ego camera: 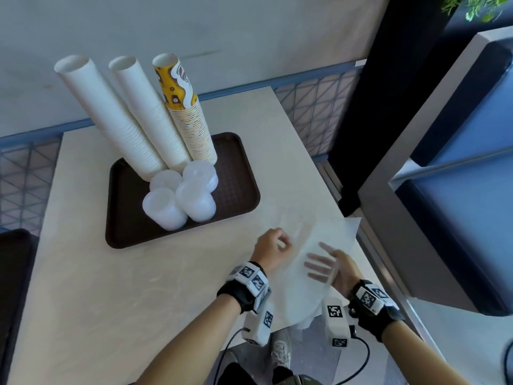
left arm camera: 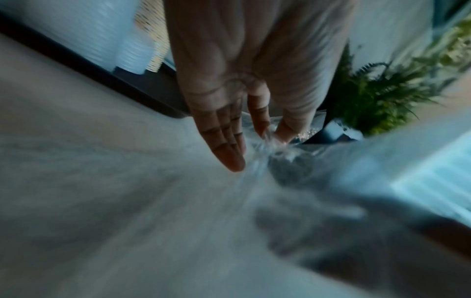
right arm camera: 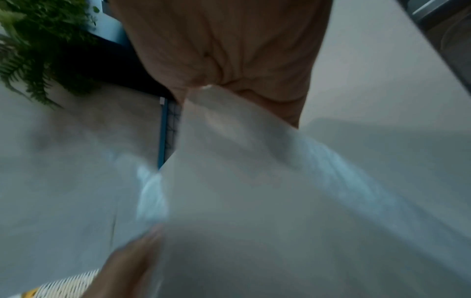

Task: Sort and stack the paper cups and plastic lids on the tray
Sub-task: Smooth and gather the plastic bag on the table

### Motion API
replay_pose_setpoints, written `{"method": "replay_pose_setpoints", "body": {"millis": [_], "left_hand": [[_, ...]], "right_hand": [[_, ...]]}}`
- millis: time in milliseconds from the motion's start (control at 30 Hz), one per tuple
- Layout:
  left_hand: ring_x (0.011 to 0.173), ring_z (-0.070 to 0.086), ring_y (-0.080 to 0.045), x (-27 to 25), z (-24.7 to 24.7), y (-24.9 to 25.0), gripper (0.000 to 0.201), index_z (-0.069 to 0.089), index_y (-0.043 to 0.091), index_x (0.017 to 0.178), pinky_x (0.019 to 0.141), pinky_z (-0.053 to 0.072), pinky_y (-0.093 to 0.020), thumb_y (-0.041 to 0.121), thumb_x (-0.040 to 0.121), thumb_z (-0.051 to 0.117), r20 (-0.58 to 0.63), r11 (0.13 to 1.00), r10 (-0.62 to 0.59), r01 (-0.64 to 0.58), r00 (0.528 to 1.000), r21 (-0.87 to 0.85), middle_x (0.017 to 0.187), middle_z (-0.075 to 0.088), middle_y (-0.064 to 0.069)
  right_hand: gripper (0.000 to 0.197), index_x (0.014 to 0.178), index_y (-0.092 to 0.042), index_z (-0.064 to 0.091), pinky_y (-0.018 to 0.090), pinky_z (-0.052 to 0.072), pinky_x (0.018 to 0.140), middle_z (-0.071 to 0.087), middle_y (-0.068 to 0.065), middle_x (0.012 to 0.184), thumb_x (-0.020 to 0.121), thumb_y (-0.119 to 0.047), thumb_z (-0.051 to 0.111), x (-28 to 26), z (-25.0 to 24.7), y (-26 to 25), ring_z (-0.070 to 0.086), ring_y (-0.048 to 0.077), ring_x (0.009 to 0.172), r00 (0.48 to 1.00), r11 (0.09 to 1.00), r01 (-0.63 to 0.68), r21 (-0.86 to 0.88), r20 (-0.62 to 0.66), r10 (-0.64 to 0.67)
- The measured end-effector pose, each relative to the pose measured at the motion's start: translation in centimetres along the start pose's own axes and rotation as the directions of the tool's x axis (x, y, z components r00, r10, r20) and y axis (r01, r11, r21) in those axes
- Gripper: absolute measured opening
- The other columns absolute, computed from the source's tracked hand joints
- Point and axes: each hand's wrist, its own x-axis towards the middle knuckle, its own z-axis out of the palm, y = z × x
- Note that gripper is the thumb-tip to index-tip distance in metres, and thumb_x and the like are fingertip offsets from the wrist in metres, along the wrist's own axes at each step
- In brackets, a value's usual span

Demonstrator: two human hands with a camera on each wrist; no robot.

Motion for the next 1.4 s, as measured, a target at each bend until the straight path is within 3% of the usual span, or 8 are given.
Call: {"method": "replay_pose_setpoints", "body": {"millis": [167, 233, 333, 667, 967, 1100, 1200, 1400], "left_hand": [[0.101, 0.061, -0.025, -1.8, 2.1, 0.9, 0.023, 0.066, 0.01, 0.106, 0.087, 0.046, -0.028, 0.023, 0.091, 0.056, 0.245, 0.996, -0.052, 0.033, 0.968, 0.084, 0.115, 0.064, -0.007], [0.104, 0.061, -0.025, -2.5, 1.3, 0.7, 0.025, 0.065, 0.01, 0.111, 0.09, 0.046, -0.03, 0.018, 0.092, 0.05, 0.264, 0.997, -0.03, 0.01, 0.964, 0.075, 0.117, 0.064, -0.008], [0.105, 0.06, -0.026, -3.9, -1.2, -1.1, 0.026, 0.065, 0.005, 0.109, 0.095, 0.046, -0.034, 0.008, 0.092, 0.046, 0.149, 0.998, -0.005, -0.004, 0.989, 0.06, 0.116, 0.064, -0.012], [0.116, 0.038, -0.03, -8.9, -6.1, -10.5, 0.033, 0.045, 0.013, 0.123, 0.075, 0.046, -0.038, 0.016, 0.089, 0.048, -0.088, 0.745, -0.222, 0.227, 0.971, 0.627, 0.129, 0.037, -0.01], [0.094, 0.057, -0.007, -10.1, -9.3, -9.9, 0.006, 0.05, 0.019, 0.096, 0.08, 0.047, -0.019, 0.018, 0.091, 0.048, -0.48, 0.989, -0.041, -0.034, 0.877, -0.146, 0.106, 0.056, 0.012], [0.101, 0.06, -0.007, -12.5, -9.6, -8.4, 0.017, 0.048, 0.019, 0.102, 0.083, 0.046, -0.012, 0.025, 0.089, 0.04, -0.262, 0.946, 0.325, -0.315, 0.909, 0.079, 0.121, 0.059, 0.005], [0.096, 0.066, -0.018, -13.2, -9.3, -9.7, 0.012, 0.046, 0.02, 0.096, 0.063, 0.053, -0.021, 0.017, 0.085, 0.043, -0.03, 0.806, 0.521, -0.48, 0.853, 0.346, 0.122, 0.063, -0.006], [0.086, 0.071, -0.024, -13.1, -9.5, -12.8, 0.036, 0.054, 0.015, 0.092, 0.054, 0.056, -0.026, -0.001, 0.062, 0.069, 0.313, 0.631, 0.539, -0.621, 0.782, 0.465, 0.109, 0.07, -0.011]], "right_hand": [[0.055, 0.119, -0.018, 0.051, 0.042, 0.054, 0.073, 0.072, 0.01, 0.099, 0.083, -0.059, 0.048, -0.3, 3.5, 0.6, 0.066, 0.028, 0.093, 0.986, 0.992, -0.049, -0.119, 0.151, 0.066], [0.06, 0.129, -0.01, 0.047, 0.037, 0.058, 0.06, 0.067, 0.017, 0.106, 0.08, -0.04, 0.065, 0.3, 4.2, 1.1, 0.07, 0.029, 0.085, 0.993, 0.987, -0.02, -0.161, 0.11, 0.038], [0.043, 0.133, -0.005, 0.04, 0.043, 0.056, 0.064, 0.06, 0.022, 0.105, 0.092, 0.007, 0.033, 1.3, 4.2, 1.4, 0.064, 0.036, 0.082, 0.998, 0.987, 0.029, -0.161, 0.055, -0.02], [0.054, 0.137, -0.005, 0.037, 0.042, 0.048, 0.072, 0.056, 0.021, 0.109, 0.092, 0.014, 0.013, 1.4, 4.1, 0.6, 0.058, 0.033, 0.087, 0.998, 0.94, 0.025, -0.341, 0.066, -0.003], [0.048, 0.135, -0.009, 0.039, 0.038, 0.057, 0.066, 0.052, 0.026, 0.124, 0.095, 0.007, 0.02, 0.5, 8.7, 3.2, 0.06, 0.036, 0.093, 0.97, 0.863, -0.055, -0.502, 0.177, 0.165], [0.039, 0.128, -0.011, 0.045, 0.036, 0.059, 0.057, 0.059, 0.02, 0.108, 0.098, -0.002, 0.022, 0.4, 12.1, 5.5, 0.06, 0.036, 0.088, 0.945, 0.849, -0.106, -0.518, 0.213, 0.248], [0.032, 0.122, -0.005, 0.052, 0.038, 0.052, 0.064, 0.061, 0.018, 0.097, 0.097, -0.016, 0.036, 0.4, 14.1, 6.7, 0.06, 0.032, 0.08, 0.936, 0.852, -0.124, -0.508, 0.225, 0.271], [0.06, 0.121, -0.014, 0.057, 0.044, 0.049, 0.077, 0.071, 0.022, 0.096, 0.093, -0.055, 0.024, 0.8, 14.8, 8.0, 0.064, 0.035, 0.09, 0.889, 0.887, -0.254, -0.385, 0.268, 0.371]]}}
